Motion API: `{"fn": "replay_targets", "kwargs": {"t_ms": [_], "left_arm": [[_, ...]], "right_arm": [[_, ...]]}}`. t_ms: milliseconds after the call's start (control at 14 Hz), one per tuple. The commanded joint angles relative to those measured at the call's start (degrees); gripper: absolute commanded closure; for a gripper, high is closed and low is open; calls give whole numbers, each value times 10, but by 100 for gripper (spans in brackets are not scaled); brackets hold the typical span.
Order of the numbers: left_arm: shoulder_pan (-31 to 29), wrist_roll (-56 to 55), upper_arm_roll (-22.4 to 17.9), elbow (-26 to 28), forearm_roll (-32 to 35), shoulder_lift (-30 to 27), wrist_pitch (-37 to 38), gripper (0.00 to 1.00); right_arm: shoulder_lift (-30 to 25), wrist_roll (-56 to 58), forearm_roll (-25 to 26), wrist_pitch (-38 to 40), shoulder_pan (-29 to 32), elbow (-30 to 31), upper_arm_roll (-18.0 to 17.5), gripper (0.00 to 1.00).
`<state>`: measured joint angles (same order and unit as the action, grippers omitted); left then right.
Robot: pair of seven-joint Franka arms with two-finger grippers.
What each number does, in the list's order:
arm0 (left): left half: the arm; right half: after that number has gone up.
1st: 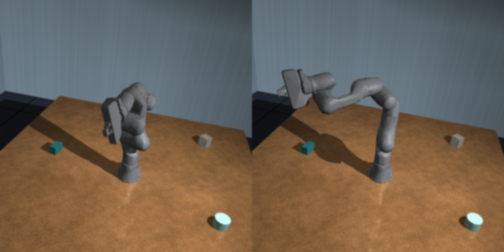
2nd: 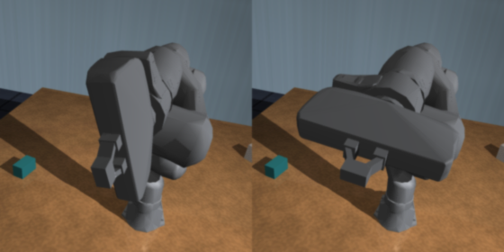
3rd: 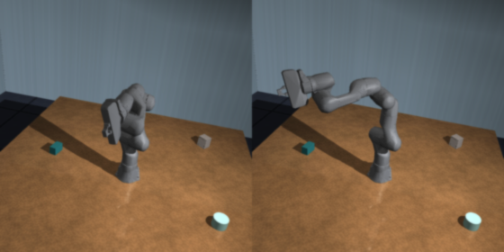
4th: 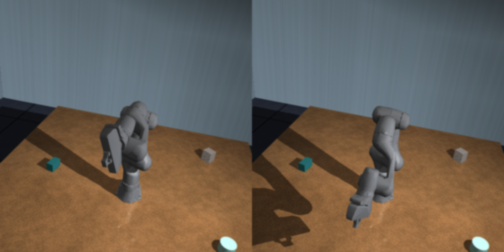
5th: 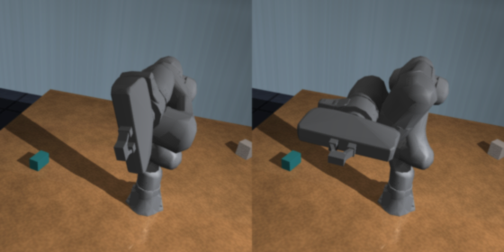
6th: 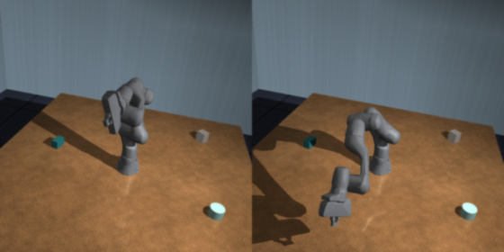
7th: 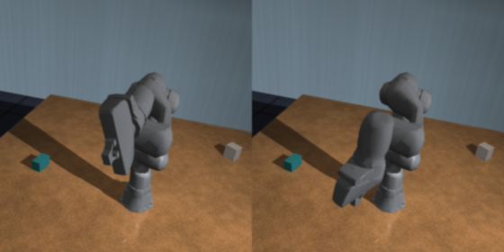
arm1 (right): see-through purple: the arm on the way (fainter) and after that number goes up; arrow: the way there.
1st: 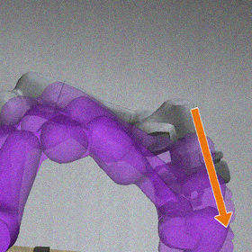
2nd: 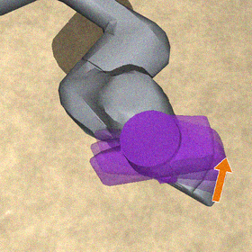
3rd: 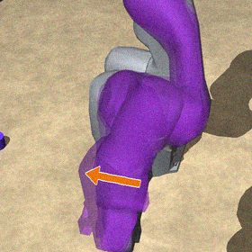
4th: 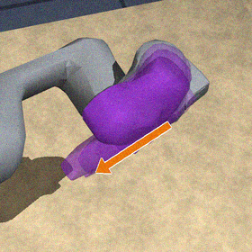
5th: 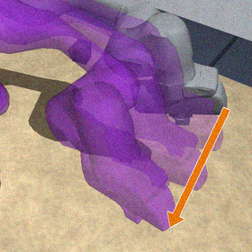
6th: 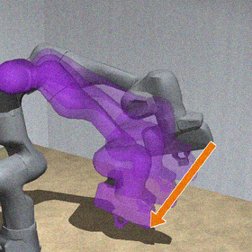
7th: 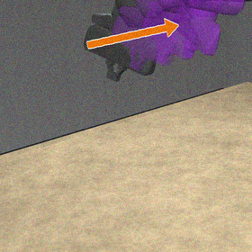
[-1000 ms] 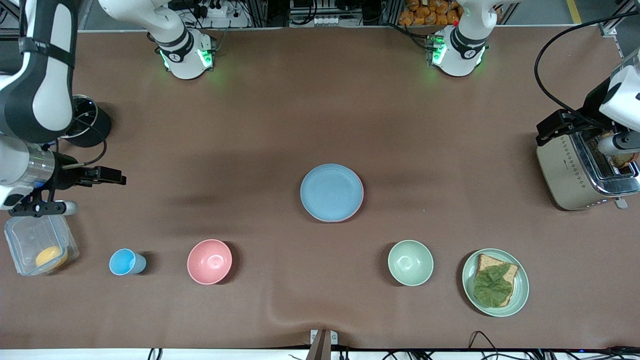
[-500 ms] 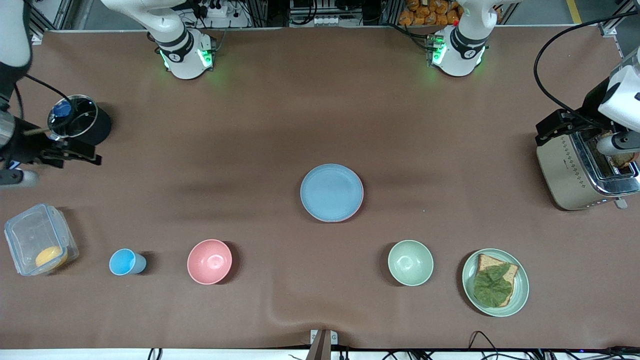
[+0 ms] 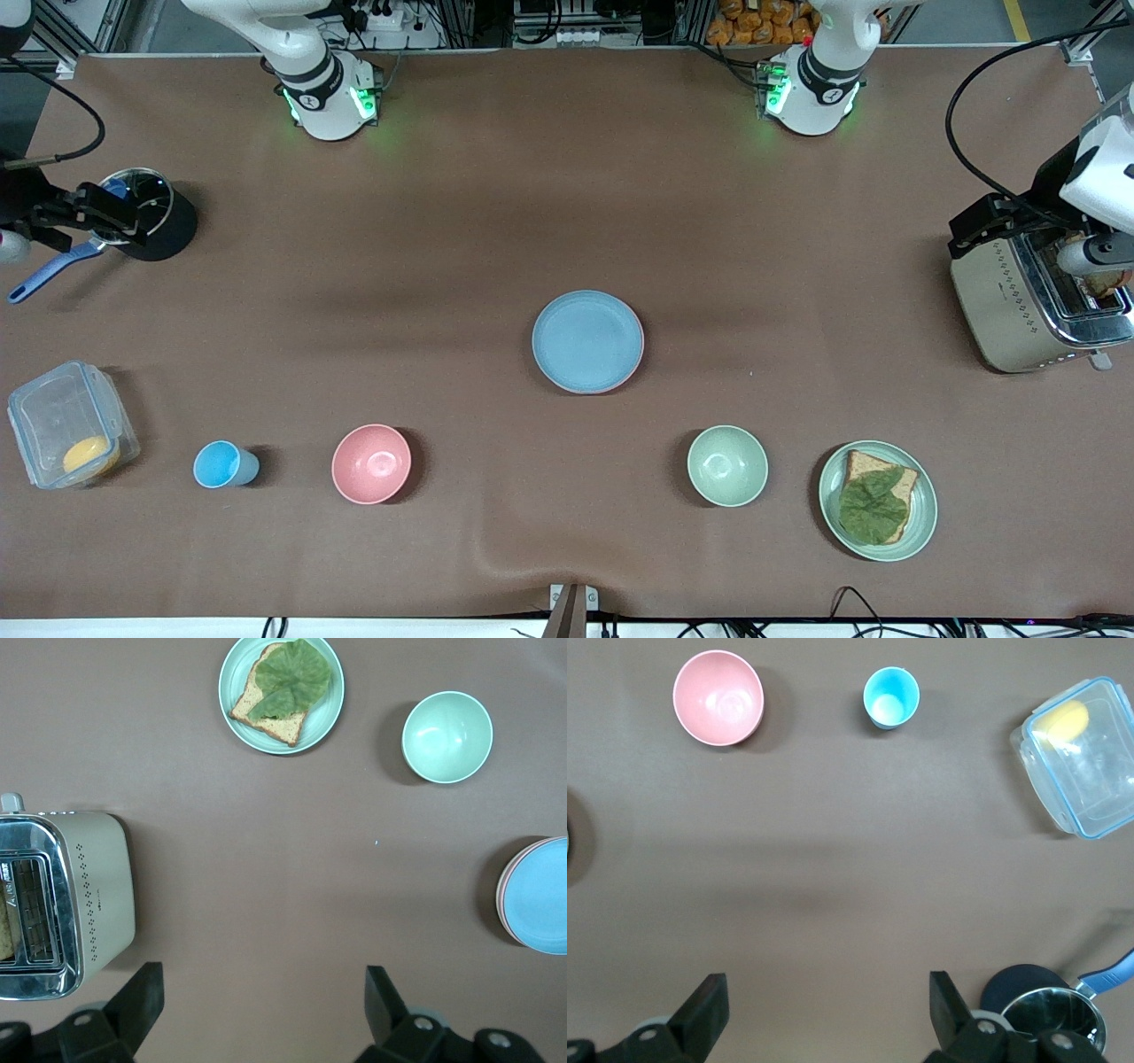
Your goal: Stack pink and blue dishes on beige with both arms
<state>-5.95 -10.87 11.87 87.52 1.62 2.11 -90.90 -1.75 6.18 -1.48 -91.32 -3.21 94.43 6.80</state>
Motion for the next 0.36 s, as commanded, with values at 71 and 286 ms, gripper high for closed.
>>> {"fn": "replay_targets", "kwargs": {"t_ms": [71,286], "left_arm": [[-2,14,2,3,-6,-6,5,0],[-2,14,2,3,-6,-7,6,0]], "right_arm": [[-13,-31,17,-9,8,18,-15,0],[-15,-20,30,-6,9,16,-15,0]]}}
